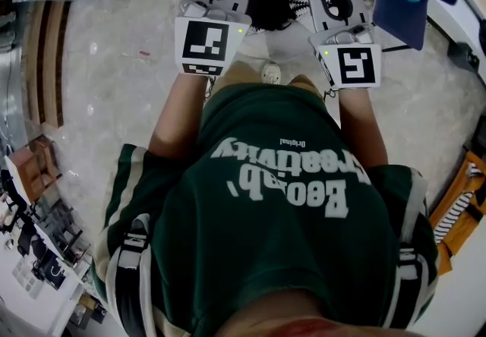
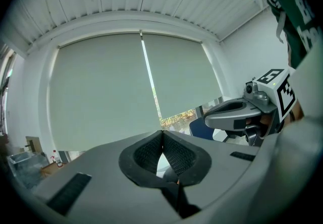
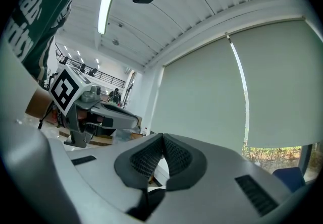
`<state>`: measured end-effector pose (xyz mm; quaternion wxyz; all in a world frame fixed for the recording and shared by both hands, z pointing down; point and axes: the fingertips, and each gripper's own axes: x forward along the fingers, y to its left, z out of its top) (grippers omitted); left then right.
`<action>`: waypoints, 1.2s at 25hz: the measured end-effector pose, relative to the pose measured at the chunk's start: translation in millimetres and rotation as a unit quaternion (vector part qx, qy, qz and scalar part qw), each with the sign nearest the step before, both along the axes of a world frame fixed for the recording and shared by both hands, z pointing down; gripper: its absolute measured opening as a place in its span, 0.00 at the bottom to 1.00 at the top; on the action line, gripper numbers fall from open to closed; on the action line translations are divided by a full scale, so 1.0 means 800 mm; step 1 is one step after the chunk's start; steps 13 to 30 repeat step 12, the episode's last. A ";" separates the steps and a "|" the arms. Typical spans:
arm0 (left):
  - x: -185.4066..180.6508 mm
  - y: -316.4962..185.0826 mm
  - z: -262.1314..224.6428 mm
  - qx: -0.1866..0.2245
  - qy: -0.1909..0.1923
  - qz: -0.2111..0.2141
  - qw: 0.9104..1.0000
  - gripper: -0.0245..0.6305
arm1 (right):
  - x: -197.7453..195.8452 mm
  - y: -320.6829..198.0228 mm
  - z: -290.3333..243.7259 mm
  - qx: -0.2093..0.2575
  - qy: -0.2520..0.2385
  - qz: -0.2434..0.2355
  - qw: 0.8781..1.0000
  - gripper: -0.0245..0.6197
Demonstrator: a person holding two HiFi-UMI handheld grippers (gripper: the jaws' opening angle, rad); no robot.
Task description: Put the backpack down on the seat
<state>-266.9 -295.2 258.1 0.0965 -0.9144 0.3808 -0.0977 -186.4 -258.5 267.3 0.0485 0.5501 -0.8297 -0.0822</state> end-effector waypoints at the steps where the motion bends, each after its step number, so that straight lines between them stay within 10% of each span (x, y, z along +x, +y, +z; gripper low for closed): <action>1: 0.000 0.001 0.001 0.001 0.000 -0.001 1.000 0.07 | 0.000 0.002 0.001 0.001 0.000 0.000 1.000 0.09; 30: -0.021 0.006 -0.002 0.001 0.000 -0.008 1.000 0.07 | -0.014 0.004 -0.004 0.002 0.000 -0.003 1.000 0.09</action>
